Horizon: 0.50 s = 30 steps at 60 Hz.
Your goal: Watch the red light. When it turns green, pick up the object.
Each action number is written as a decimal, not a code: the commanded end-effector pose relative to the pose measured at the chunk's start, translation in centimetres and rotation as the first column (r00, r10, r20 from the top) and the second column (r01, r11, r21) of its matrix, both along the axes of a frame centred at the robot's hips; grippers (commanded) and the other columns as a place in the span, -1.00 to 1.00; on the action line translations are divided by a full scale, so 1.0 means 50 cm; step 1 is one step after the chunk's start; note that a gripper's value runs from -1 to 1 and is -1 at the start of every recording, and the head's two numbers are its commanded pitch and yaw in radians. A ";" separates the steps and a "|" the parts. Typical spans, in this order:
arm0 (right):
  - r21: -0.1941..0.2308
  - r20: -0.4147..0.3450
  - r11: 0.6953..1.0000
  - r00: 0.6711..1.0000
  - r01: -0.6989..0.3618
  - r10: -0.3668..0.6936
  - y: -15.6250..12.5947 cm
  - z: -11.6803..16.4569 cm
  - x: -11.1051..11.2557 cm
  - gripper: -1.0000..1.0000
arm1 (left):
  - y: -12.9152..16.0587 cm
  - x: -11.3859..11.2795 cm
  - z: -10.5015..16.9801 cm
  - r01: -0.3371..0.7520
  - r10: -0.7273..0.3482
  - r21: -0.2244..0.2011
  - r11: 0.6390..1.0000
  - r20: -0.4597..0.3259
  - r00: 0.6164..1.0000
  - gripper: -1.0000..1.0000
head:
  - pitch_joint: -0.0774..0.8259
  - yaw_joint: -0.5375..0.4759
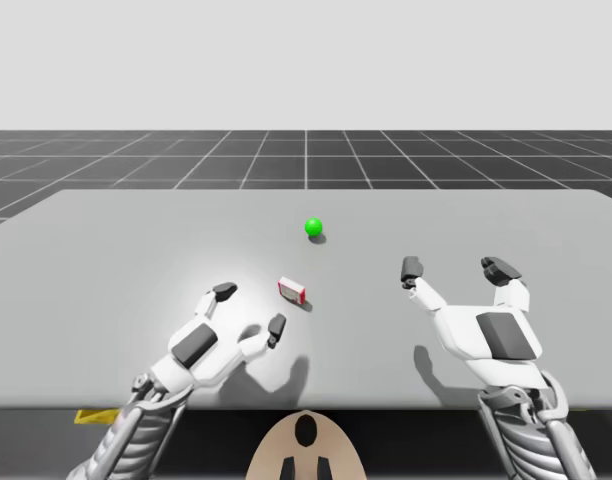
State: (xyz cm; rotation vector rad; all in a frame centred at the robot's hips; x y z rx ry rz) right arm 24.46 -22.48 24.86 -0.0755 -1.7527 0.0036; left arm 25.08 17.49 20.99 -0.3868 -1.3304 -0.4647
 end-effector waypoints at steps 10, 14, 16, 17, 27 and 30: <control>0.020 0.000 1.000 1.000 0.003 -0.003 0.004 -0.002 -0.002 -1.00 | -0.118 0.050 -0.064 0.044 -0.048 -0.046 0.998 -0.085 0.995 -1.00 | 0.57 0.17; 0.022 0.001 1.000 1.000 0.003 -0.003 0.004 -0.002 -0.002 -1.00 | -0.138 0.060 -0.069 0.042 -0.047 -0.047 0.998 -0.101 0.994 -1.00 | 0.57 0.16; 0.022 0.001 1.000 1.000 0.003 -0.003 0.003 -0.002 -0.002 -1.00 | -0.147 0.066 -0.072 0.035 -0.039 -0.041 0.999 -0.105 0.994 -1.00 | 0.57 0.16; 0.022 0.001 1.000 1.000 0.002 -0.002 0.003 -0.002 -0.002 -1.00 | -0.153 0.071 -0.074 0.030 -0.034 -0.039 0.999 -0.110 0.993 -1.00 | 0.57 0.16; 0.026 0.002 1.000 1.000 0.001 -0.001 0.002 -0.001 -0.002 -1.00 | -0.195 0.101 -0.084 0.003 -0.011 -0.051 0.999 -0.157 0.988 -1.00 | 0.57 0.15; 0.027 0.001 1.000 1.000 0.001 -0.001 0.002 -0.001 -0.003 -1.00 | -0.203 0.106 -0.085 -0.002 -0.007 -0.056 0.998 -0.163 0.987 -1.00 | 0.57 0.15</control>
